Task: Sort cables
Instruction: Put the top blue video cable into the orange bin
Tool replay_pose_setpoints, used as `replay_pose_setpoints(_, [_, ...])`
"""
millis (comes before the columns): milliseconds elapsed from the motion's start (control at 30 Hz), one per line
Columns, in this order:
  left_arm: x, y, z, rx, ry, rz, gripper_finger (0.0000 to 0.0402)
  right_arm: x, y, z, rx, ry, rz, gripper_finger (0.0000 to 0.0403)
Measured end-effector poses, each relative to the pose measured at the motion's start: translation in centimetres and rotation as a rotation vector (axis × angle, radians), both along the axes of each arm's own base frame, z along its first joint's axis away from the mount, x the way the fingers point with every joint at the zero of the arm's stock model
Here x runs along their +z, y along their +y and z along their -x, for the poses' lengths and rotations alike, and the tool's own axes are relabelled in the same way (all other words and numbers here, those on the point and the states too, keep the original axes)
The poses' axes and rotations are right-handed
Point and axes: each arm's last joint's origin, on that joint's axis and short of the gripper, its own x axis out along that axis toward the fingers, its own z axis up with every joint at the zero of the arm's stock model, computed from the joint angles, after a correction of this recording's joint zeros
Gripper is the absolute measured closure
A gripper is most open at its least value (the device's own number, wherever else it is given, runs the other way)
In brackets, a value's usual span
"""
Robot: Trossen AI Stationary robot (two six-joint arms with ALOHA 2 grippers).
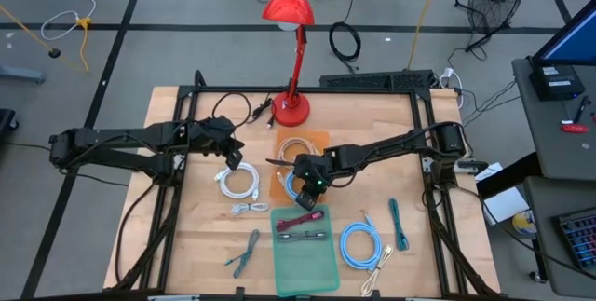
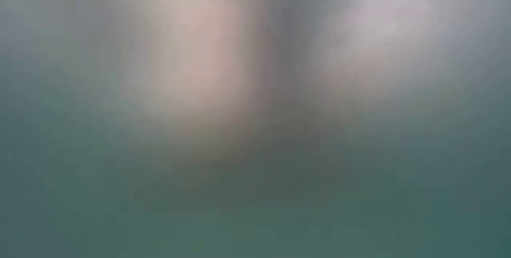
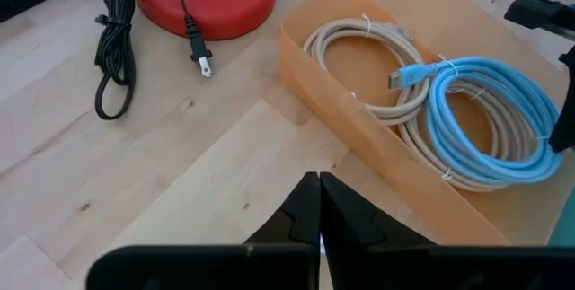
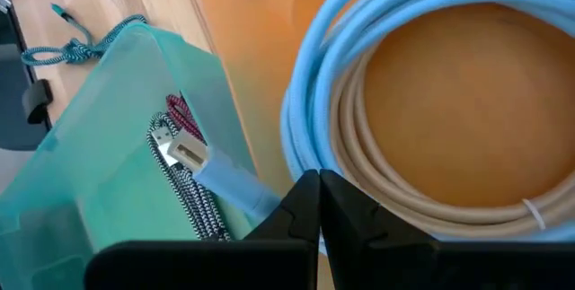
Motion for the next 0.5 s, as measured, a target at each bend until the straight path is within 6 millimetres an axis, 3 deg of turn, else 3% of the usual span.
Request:
replay_pose_setpoints(333, [0.0, 0.0, 0.0, 0.005, 0.001, -0.007, 0.0396, -2.5, 0.0, -0.2, -0.015, 0.095, 0.022, 0.0403])
replay_pose_setpoints(500, [0.0, 0.0, 0.0, 0.003, 0.006, -0.010, 0.0396, -2.6, -0.1, -0.2, -0.032, 0.096, 0.061, 0.0403])
